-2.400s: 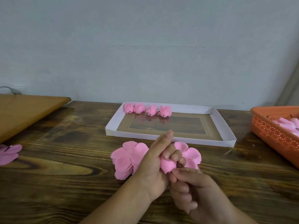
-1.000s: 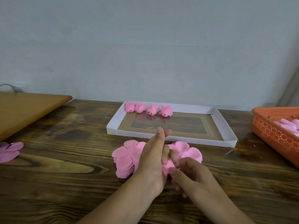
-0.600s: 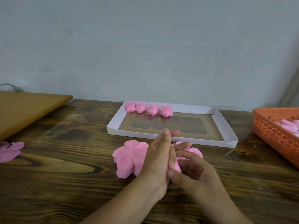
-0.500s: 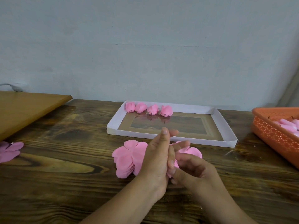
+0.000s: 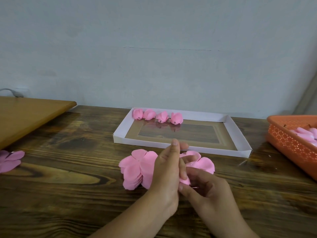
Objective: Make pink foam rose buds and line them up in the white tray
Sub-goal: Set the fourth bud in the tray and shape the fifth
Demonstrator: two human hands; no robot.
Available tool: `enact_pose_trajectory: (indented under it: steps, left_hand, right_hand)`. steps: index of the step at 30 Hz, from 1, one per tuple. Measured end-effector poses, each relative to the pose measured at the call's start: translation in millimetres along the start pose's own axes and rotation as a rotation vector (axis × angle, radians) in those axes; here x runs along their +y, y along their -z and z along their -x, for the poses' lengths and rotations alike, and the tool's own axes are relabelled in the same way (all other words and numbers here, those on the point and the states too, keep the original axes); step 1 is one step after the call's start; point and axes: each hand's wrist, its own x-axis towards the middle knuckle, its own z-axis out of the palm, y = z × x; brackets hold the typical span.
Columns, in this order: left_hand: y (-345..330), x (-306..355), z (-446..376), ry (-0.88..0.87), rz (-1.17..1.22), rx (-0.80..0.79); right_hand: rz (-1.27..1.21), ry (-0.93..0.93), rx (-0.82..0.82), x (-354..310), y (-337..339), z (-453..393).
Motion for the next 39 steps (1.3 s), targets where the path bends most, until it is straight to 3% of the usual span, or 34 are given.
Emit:
enact_pose_trajectory:
  steps: [6,13,16,20,26,31,36,39]
  left_hand:
    - [-0.1,5.4,1.4,0.024,-0.062,-0.101]
    - [2.7,7.7,0.2,0.003,-0.019,-0.175]
    - [2.9,7.8,-0.1,-0.013,-0.043,-0.167]
    - [0.8,5.2,-2.2,-0.003,-0.093,-0.068]
    - [-1.3,0.5,-4.1,0.006,-0.089,0.087]
    - [-1.4,-0.9,-4.9,0.008,0.001,0.123]
    - [-0.8,-0.1,-4.1,0.023,-0.013,0.038]
    - [0.0,3.7,-2.8,0.020,-0.012,-0.034]
  right_hand:
    - [-0.395,-0.082,-0.160,-5.3,8.3,-4.7]
    - [-0.546,-0.185,-0.251,2.0,13.3,-9.8]
    - [-0.426,-0.116,-0.206,-4.0,11.4,-7.1]
    - [0.265,0.182,0.043,1.9,1.9,2.4]
    - [0.489,0.481,0.227,13.2,-5.8,2.1]
    - [0.646,0.574,0.265,14.5,-3.7,0.7]
    - [0.545,0.462,0.291,11.4,-2.8,2.1]
    - [0.194,0.257,0.148,6.6,1.8,2.7]
